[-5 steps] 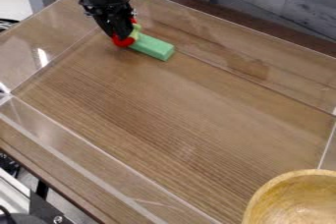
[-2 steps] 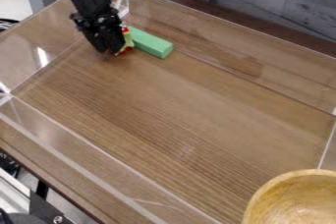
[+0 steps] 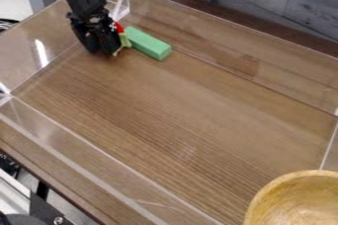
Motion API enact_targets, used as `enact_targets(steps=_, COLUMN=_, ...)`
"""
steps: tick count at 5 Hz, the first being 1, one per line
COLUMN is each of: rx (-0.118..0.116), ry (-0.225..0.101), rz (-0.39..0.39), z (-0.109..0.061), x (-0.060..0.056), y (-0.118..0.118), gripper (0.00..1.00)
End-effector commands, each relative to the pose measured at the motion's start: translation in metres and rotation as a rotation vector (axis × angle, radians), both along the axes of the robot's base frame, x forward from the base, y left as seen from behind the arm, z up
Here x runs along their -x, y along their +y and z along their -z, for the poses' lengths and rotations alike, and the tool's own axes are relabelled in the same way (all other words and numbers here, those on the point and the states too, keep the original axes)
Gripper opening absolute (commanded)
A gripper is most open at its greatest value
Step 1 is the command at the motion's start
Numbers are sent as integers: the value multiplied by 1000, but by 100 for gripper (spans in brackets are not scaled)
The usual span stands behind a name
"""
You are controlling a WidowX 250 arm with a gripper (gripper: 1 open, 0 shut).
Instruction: Move the red fruit to the left
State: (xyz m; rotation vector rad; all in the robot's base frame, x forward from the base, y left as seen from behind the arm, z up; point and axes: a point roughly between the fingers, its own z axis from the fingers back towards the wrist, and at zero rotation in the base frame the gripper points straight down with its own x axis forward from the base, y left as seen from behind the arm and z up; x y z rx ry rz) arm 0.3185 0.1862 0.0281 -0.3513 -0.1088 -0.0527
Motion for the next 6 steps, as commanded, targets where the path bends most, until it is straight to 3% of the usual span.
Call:
enact_targets(steps=1, rx=-17, ry=-33, rz=72, z=-12, x=-4, y=15, gripper=100)
enact_targets(steps=5, rx=88, ry=-1, rz=107, z=11, x=5, y=17, gripper=100)
enact_targets(steps=6, rx=114, ry=1, rz=38, z=12, x=8, y=20, gripper=100)
